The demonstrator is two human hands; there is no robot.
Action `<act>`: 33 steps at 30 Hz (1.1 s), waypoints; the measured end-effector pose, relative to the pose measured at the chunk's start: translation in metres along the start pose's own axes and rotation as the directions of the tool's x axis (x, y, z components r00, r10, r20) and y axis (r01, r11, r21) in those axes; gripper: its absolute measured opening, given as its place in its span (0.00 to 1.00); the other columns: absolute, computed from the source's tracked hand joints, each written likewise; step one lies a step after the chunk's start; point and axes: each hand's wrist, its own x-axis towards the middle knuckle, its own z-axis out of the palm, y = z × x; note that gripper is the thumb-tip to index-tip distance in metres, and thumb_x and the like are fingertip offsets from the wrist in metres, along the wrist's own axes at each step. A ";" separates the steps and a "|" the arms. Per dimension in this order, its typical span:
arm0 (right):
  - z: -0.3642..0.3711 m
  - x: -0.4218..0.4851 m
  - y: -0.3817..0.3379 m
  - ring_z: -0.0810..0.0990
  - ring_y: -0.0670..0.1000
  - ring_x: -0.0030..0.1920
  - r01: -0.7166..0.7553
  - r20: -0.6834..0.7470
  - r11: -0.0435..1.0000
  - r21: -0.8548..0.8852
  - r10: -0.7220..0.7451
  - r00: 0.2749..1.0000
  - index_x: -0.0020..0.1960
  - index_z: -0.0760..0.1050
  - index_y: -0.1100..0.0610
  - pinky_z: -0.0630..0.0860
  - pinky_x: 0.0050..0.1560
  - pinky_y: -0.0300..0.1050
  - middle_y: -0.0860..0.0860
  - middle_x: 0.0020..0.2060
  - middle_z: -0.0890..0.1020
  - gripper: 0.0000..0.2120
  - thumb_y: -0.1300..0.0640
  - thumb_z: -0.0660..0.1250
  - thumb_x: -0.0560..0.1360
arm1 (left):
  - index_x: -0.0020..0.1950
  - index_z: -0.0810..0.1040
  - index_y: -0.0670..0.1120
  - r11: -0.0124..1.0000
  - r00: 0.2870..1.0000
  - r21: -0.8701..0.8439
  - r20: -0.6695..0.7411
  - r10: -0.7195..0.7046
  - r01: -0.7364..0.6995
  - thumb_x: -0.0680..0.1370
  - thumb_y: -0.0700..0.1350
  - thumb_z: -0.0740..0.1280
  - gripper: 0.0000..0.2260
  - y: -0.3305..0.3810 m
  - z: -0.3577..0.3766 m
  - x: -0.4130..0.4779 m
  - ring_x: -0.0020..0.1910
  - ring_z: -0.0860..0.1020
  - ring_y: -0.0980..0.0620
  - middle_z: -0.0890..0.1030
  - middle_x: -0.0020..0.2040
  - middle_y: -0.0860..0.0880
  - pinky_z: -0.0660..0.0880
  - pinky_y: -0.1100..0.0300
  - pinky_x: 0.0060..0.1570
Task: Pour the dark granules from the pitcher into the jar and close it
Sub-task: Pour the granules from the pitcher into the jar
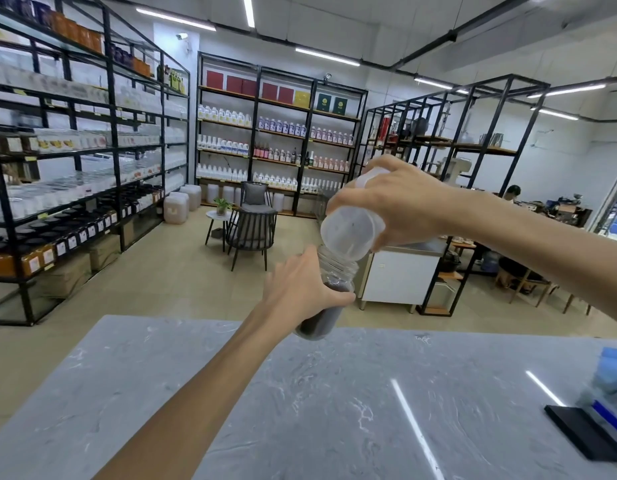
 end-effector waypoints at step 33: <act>0.001 -0.006 0.000 0.79 0.51 0.64 0.069 0.021 0.990 -0.123 -0.067 0.998 0.71 0.59 0.43 0.49 0.76 0.57 0.45 0.66 0.78 0.41 0.46 0.78 0.65 | 0.59 0.73 0.56 0.990 0.996 -0.142 0.085 0.008 0.004 0.62 0.69 0.74 0.31 -0.002 -0.006 0.001 0.47 0.77 0.51 0.78 0.48 0.57 0.73 0.55 0.42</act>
